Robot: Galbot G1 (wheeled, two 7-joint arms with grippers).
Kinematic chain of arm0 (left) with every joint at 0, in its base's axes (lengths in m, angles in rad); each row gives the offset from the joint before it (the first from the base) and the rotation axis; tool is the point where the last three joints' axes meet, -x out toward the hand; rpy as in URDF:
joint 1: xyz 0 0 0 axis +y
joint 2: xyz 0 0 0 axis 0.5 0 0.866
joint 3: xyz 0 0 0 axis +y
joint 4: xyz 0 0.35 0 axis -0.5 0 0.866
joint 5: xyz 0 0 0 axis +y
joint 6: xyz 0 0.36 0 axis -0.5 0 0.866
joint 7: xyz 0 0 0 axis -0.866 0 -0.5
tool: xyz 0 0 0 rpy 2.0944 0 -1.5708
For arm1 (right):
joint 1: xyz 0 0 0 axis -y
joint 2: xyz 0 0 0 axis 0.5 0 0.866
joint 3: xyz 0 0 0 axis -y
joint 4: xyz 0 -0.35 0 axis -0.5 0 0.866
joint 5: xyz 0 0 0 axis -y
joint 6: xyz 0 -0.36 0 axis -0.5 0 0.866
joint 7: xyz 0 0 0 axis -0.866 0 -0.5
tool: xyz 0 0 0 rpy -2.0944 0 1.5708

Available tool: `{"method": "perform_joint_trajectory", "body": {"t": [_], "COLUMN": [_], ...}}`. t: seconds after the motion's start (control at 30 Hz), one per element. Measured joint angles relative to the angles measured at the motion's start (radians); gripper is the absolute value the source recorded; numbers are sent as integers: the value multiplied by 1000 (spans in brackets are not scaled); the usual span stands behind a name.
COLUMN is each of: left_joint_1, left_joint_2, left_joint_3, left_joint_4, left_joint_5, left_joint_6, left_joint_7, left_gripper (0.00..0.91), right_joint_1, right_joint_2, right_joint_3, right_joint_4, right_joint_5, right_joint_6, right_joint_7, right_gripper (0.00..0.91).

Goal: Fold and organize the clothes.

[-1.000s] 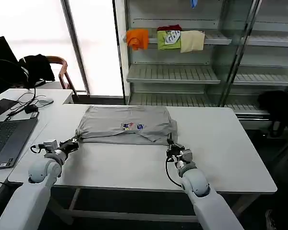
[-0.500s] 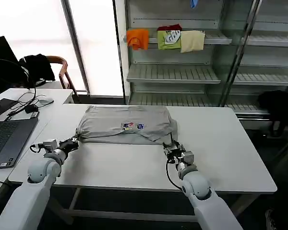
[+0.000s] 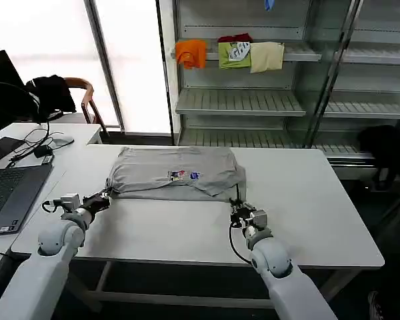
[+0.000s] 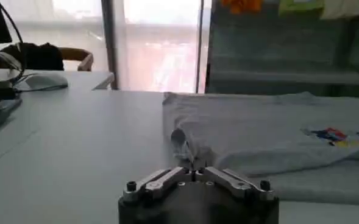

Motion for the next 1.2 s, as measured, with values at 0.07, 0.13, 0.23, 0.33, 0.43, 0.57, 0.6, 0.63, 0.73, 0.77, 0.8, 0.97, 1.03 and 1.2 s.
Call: {"method": "perform_joint_trajectory", "body": {"t": [0.07,0.13,0.23,0.33,0.43,0.57,0.6,0.63,0.73,0.77,0.8,0.97,1.03,1.2], "left_joint_1": [7,15,24,36,55,96,112,127,179,200,218,320,358,448], "left_joint_2": [9,20,36,53,73,106,115,122,138,141,143,140,132,118], "left_joint_3": [0,-2,-8,-14,-21,-36,-42,-48,-69,-76,-83,-109,-114,-132], "left_joint_4": [-11,-24,-51,-82,-112,-161,-175,-188,-236,-254,-270,-352,-386,-466], "left_joint_5": [-5,-11,-25,-37,-44,-56,-59,-60,-62,-63,-64,-63,-60,-43], "left_joint_6": [7,16,33,53,71,89,93,96,104,106,108,114,117,121], "left_joint_7": [-4,-9,-21,-33,-47,-65,-71,-77,-97,-106,-115,-178,-207,-275], "left_gripper": [10,10,10,10,10,0,10,10,0,0,10,10,10,10], "right_joint_1": [-3,-8,-14,-25,-41,-75,-85,-101,-146,-163,-180,-279,-319,-401], "right_joint_2": [-7,-17,-34,-54,-77,-114,-123,-135,-169,-180,-191,-234,-244,-262], "right_joint_3": [0,0,3,3,7,16,19,24,37,42,47,71,78,93], "right_joint_4": [14,32,68,106,144,197,210,226,271,287,303,389,422,486], "right_joint_5": [5,13,29,44,60,82,88,95,109,112,115,126,126,130], "right_joint_6": [-9,-21,-44,-63,-78,-90,-93,-95,-99,-99,-98,-97,-96,-95], "right_joint_7": [4,9,17,25,30,34,34,34,38,39,40,60,68,82], "right_gripper": [0,0,0,0,0,0,0,0,0,0,0,0,0,0]}}
